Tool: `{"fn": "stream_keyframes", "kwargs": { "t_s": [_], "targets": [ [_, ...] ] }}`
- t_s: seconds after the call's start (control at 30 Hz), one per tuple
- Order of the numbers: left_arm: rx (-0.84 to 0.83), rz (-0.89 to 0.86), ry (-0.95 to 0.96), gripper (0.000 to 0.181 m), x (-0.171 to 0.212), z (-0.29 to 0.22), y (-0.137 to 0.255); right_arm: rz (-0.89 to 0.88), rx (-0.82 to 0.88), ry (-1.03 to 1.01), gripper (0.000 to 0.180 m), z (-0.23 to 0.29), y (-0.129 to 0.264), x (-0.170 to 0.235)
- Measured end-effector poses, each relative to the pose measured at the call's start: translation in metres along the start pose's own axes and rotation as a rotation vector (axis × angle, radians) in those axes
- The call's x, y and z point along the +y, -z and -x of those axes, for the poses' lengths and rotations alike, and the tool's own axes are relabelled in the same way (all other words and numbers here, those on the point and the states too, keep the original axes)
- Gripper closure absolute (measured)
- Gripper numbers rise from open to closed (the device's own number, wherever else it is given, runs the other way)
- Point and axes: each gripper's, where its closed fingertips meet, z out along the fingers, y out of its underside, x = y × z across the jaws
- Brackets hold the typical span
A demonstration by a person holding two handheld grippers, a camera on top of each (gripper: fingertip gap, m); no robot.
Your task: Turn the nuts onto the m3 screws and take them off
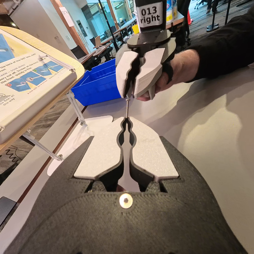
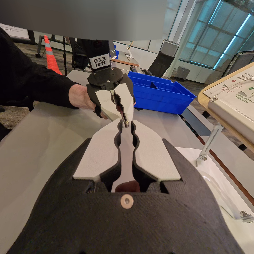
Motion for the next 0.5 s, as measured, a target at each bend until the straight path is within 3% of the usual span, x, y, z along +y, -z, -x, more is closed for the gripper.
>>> {"fn": "stream_keyframes", "kwargs": {
  "t_s": [0.03,0.17,0.5],
  "targets": [
    [0.01,0.0,0.004,0.179,0.0,-0.001,0.0,0.005,-0.017,0.001,0.165,0.001,0.001,0.0],
    [0.085,-0.028,0.042,0.179,-0.005,-0.009,0.001,0.052,-0.055,0.029,0.162,0.005,0.002,0.002],
    [0.094,-0.041,0.065,0.179,-0.006,-0.01,0.001,0.069,-0.088,0.064,0.163,0.014,0.001,0.003]
  ]
}}
